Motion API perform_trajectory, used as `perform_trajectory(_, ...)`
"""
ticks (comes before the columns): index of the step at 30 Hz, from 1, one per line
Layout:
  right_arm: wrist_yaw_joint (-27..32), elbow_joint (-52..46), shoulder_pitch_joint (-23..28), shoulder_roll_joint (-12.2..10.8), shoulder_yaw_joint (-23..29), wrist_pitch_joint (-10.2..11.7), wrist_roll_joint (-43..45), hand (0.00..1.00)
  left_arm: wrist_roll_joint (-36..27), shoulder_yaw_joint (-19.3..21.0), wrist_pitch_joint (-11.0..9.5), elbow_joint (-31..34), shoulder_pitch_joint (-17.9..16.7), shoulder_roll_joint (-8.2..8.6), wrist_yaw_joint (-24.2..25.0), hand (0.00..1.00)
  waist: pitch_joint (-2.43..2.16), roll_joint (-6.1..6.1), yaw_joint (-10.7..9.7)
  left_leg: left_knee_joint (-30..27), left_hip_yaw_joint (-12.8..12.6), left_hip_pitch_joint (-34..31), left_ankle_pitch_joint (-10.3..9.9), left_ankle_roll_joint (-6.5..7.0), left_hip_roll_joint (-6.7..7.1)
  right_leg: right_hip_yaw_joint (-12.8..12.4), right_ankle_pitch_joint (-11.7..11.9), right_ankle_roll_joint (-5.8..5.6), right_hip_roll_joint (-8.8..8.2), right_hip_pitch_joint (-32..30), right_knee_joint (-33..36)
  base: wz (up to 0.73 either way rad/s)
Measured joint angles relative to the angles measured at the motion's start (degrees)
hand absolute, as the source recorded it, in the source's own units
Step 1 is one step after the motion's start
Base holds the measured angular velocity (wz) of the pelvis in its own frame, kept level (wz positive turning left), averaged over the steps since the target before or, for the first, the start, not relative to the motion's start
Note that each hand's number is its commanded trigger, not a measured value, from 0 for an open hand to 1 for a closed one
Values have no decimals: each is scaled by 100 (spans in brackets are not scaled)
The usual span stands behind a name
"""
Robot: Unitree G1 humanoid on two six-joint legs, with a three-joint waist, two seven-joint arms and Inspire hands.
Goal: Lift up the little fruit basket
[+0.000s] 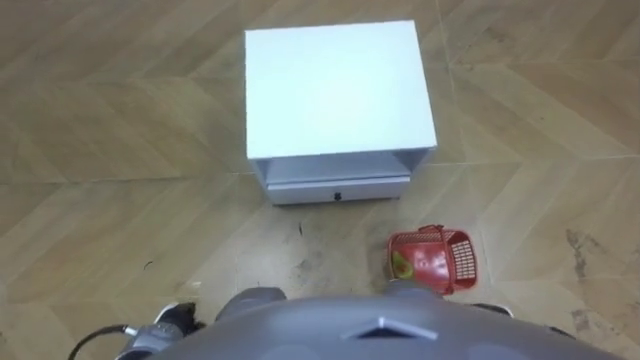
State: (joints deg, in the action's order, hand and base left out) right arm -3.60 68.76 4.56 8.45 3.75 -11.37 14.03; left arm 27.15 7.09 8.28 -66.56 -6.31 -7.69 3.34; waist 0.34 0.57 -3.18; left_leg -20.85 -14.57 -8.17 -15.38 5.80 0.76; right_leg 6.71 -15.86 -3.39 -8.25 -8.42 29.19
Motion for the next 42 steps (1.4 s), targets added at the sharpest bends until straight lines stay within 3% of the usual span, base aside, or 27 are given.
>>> perform_trajectory(1,60,0,70,-16,125,-22,-57,0,-1,24,-33,10,-4,-49,-4,0,-5,89,48,-41,-129,-50,-17,61,52,132,-112,39,-177,-106,1004,34)
perform_trajectory(2,176,-19,39,2,157,-41,-182,0,-55,6,-37,27,-90,-112,-19,0,-28,187,228,-71,-300,-94,-38,123,115,123,-110,48,-274,-113,1939,4)
perform_trajectory(4,434,-104,-211,61,147,22,-296,0,-181,5,9,43,-174,-158,-45,0,-70,278,477,-249,-538,-366,-80,185,95,136,12,23,-346,23,2528,-55)
perform_trajectory(6,610,-265,-512,107,212,258,-620,0,-291,-8,3,41,-127,-205,-59,0,-80,366,468,-688,-571,-891,-126,263,46,175,167,-16,-390,293,2440,-17)
perform_trajectory(9,747,-354,-1188,116,206,591,-1109,0,-337,0,-56,-44,208,-254,-224,0,-54,366,495,-1653,-553,-2042,-209,345,-199,354,271,-79,-486,604,1708,-2)
perform_trajectory(10,795,-413,-1413,108,207,710,-1221,0,-558,-25,-129,-135,409,-320,-315,0,-39,353,482,-2201,-505,-2542,-321,335,-322,464,-50,-314,-524,650,1451,0)
perform_trajectory(11,885,-485,-1581,111,194,841,-1349,0,-777,-73,-160,-198,570,-370,-432,0,6,375,493,-2793,-359,-2947,-412,313,-371,539,-751,-369,-515,597,1584,5)
perform_trajectory(12,942,-543,-1609,118,196,843,-1394,0,-876,-103,-199,-219,616,-378,-501,0,34,369,515,-3055,-271,-3130,-467,296,-407,532,-1012,-306,-520,510,1779,0)
perform_trajectory(14,1187,-755,-1672,125,202,852,-1604,0,-1352,-241,-369,-438,656,-421,-680,0,59,382,523,-3963,142,-3753,-779,155,-368,464,-1687,-201,-657,-86,3106,-15)
perform_trajectory(15,1249,-834,-1673,130,202,848,-1670,0,-1444,-331,-384,-501,686,-447,-721,0,66,395,524,-4199,172,-3894,-890,122,-346,422,-1774,-190,-730,-278,3558,5)
perform_trajectory(16,1377,-1003,-1671,142,221,846,-1703,0,-1644,-494,-428,-668,707,-497,-822,0,87,446,448,-4669,190,-4187,-1061,176,-301,355,-1851,-174,-904,-658,4457,17)
perform_trajectory(18,1588,-1235,-1678,188,327,884,-1696,0,-1910,-708,-499,-764,669,-513,-956,0,93,452,330,-5441,221,-4643,-1325,293,-277,264,-1870,-165,-1085,-1096,5624,40)
perform_trajectory(19,1695,-1345,-1690,233,338,955,-1689,0,-2027,-903,-515,-792,645,-529,-1029,0,107,470,232,-5882,225,-4902,-1478,358,-169,177,-1873,-162,-1206,-1299,6279,54)
perform_trajectory(21,1741,-1330,-1682,323,365,1116,-1699,0,-2089,-1063,-632,-884,644,-532,-1080,0,131,494,158,-6506,173,-5172,-1709,522,-49,-21,-1874,-162,-1292,-1461,7110,58)
perform_trajectory(23,1751,-1349,-1695,335,375,1132,-1756,0,-2179,-1174,-779,-904,605,-535,-1272,0,140,519,185,-7196,88,-5423,-2010,595,23,-317,-1891,-180,-1306,-1583,7937,30)
perform_trajectory(27,1744,-1397,-1700,335,369,1140,-1811,0,-2272,-1307,-924,-903,572,-568,-1415,0,145,590,54,-7804,-19,-5750,-2156,716,254,-412,-1900,-188,-1487,-1610,8763,38)
perform_trajectory(32,1663,-1422,-1694,337,368,1138,-1838,0,-2311,-1408,-1020,-1063,349,-586,-1415,0,139,707,14,-8097,-68,-5902,-2203,679,298,-515,-1920,-189,-1487,-1660,9233,12)
perform_trajectory(36,1664,-1452,-1677,347,369,1138,-1874,0,-2313,-1432,-1029,-1111,69,-583,-1410,0,114,823,-60,-8142,-57,-5932,-2147,539,305,-515,-2004,-165,-1474,-1632,9376,8)
perform_trajectory(42,1697,-1502,-1699,484,367,1141,-1876,0,-2312,-1587,-1063,-1130,-51,-586,-1393,0,117,816,-98,-8338,-54,-6173,-2091,334,287,-555,-2271,-67,-1450,-1698,9740,7)
